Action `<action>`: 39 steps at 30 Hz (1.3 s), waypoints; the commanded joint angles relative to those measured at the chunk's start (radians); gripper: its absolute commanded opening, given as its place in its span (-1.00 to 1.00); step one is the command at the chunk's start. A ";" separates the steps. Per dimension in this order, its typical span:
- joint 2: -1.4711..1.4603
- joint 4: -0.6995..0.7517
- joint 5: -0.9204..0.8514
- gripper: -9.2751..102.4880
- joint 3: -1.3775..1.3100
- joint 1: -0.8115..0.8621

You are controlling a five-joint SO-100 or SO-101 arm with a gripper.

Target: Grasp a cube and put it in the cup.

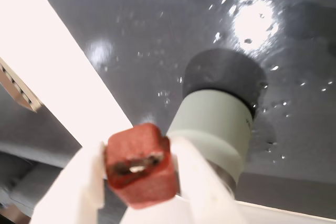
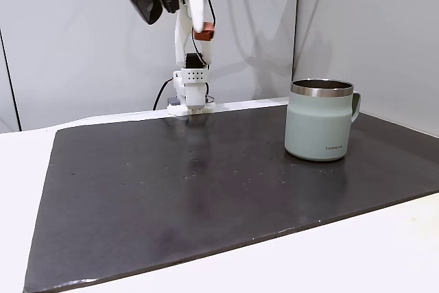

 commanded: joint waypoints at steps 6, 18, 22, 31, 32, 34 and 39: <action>-0.259 -0.037 -0.015 -0.82 -0.367 -0.150; -0.577 -0.052 -0.103 -0.82 -0.713 -0.451; -0.607 -0.052 -0.114 -0.82 -0.716 -0.529; -0.588 -0.028 -0.126 -0.83 -0.675 -0.551; -0.583 -0.023 -0.126 -0.83 -0.669 -0.545; -0.580 -0.018 -0.127 -0.83 -0.661 -0.531; -0.580 -0.012 -0.124 -0.66 -0.653 -0.517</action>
